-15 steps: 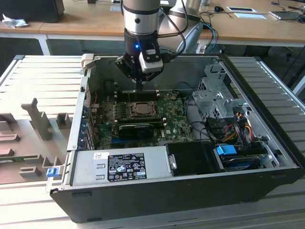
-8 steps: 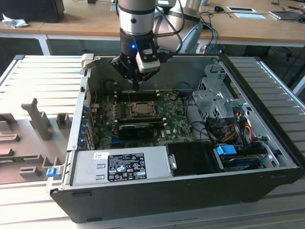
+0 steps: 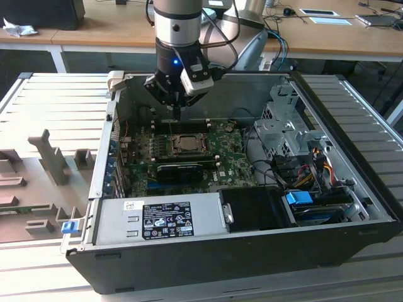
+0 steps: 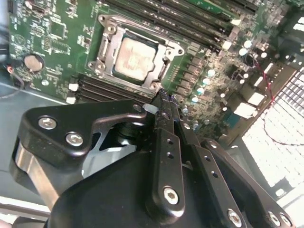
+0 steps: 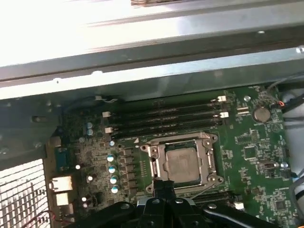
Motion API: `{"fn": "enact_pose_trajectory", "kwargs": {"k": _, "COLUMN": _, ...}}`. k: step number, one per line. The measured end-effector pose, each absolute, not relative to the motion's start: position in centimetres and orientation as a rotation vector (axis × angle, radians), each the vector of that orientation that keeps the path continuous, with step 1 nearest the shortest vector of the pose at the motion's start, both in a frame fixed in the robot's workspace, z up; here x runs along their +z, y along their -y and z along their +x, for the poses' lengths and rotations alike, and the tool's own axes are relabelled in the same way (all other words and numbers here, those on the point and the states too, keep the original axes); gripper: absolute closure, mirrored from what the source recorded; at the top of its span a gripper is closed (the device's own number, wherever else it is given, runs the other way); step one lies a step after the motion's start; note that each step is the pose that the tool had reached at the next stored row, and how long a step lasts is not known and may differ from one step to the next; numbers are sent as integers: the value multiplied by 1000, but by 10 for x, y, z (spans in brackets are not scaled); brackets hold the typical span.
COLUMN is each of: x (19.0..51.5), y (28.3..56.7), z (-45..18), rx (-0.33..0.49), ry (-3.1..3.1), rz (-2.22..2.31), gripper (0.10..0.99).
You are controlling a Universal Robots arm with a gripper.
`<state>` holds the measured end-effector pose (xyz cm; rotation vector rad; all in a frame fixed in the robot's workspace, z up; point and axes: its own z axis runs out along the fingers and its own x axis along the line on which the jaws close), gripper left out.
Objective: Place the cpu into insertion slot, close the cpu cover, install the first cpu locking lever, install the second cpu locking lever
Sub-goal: 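Install the first cpu locking lever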
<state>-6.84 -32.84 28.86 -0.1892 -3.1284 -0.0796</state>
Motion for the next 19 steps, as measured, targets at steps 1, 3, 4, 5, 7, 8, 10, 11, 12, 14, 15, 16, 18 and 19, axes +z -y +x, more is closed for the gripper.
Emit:
{"fn": "enact_pose_trajectory", "kwargs": {"k": 1, "x": 289, "y": 328, "z": -68, "rx": -80, "ry": 3129, "rz": -166, "gripper": 980}}
{"fn": "enact_pose_trajectory", "kwargs": {"k": 3, "x": 287, "y": 328, "z": -69, "rx": -78, "ry": 3130, "rz": 45, "gripper": 980}}
{"fn": "enact_pose_trajectory", "kwargs": {"k": 4, "x": 286, "y": 328, "z": -73, "rx": -79, "ry": 3131, "rz": 54, "gripper": 980}}
{"fn": "enact_pose_trajectory", "kwargs": {"k": 5, "x": 286, "y": 328, "z": -74, "rx": -79, "ry": 3131, "rz": 54, "gripper": 980}}
{"fn": "enact_pose_trajectory", "kwargs": {"k": 7, "x": 286, "y": 328, "z": -75, "rx": -79, "ry": 3131, "rz": 55, "gripper": 980}}
{"fn": "enact_pose_trajectory", "kwargs": {"k": 8, "x": 286, "y": 328, "z": -75, "rx": -79, "ry": 3131, "rz": 55, "gripper": 980}}
{"fn": "enact_pose_trajectory", "kwargs": {"k": 10, "x": 286, "y": 328, "z": -77, "rx": -79, "ry": 3131, "rz": 56, "gripper": 980}}
{"fn": "enact_pose_trajectory", "kwargs": {"k": 11, "x": 286, "y": 328, "z": -77, "rx": -79, "ry": 3131, "rz": 56, "gripper": 980}}
{"fn": "enact_pose_trajectory", "kwargs": {"k": 12, "x": 287, "y": 328, "z": -79, "rx": -79, "ry": 3132, "rz": 57, "gripper": 980}}
{"fn": "enact_pose_trajectory", "kwargs": {"k": 14, "x": 286, "y": 328, "z": -82, "rx": -79, "ry": 3133, "rz": 61, "gripper": 980}}
{"fn": "enact_pose_trajectory", "kwargs": {"k": 15, "x": 286, "y": 328, "z": -83, "rx": -79, "ry": 3134, "rz": 67, "gripper": 980}}
{"fn": "enact_pose_trajectory", "kwargs": {"k": 16, "x": 285, "y": 328, "z": -83, "rx": -79, "ry": 3134, "rz": 88, "gripper": 980}}
{"fn": "enact_pose_trajectory", "kwargs": {"k": 18, "x": 282, "y": 328, "z": -84, "rx": -81, "ry": 3133, "rz": 116, "gripper": 980}}
{"fn": "enact_pose_trajectory", "kwargs": {"k": 19, "x": 280, "y": 328, "z": -88, "rx": -84, "ry": 3133, "rz": 123, "gripper": 980}}
